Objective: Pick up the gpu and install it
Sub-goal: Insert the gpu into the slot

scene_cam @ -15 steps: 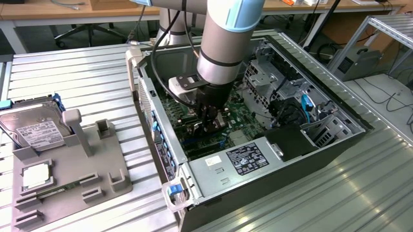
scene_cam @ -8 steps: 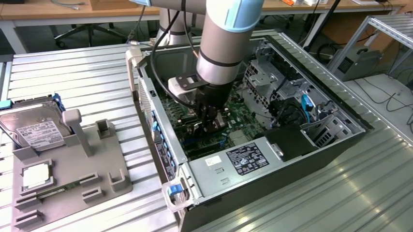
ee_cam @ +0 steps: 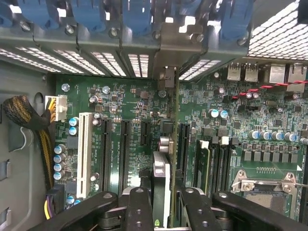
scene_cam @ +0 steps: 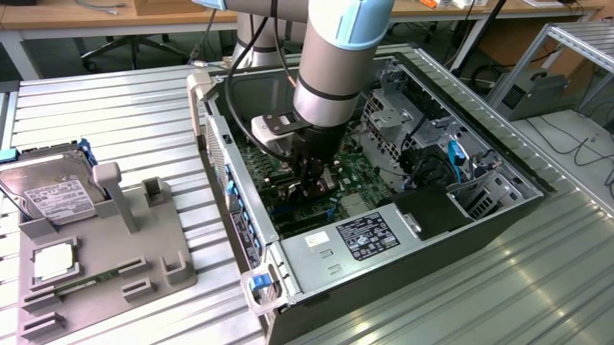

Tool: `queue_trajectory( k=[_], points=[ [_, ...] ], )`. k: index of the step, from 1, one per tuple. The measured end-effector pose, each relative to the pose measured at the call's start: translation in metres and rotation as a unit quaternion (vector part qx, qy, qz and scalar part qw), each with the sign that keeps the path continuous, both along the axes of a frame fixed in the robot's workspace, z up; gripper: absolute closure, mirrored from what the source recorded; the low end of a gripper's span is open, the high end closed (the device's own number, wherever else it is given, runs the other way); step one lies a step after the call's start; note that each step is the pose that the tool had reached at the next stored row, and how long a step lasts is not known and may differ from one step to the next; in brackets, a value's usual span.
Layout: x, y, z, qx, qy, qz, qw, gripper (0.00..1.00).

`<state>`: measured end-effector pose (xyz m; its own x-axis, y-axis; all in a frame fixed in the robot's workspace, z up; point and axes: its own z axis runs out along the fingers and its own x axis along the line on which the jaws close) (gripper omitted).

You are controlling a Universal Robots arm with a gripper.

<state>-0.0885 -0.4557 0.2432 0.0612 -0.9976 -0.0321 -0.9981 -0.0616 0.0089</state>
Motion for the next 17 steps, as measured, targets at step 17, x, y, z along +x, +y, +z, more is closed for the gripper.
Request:
queue_trajectory(
  k=[17],
  points=[
    [0.0000, -0.0001, 0.0005, 0.0003, 0.0001, 0.000, 1.0000, 0.59]
  ],
)
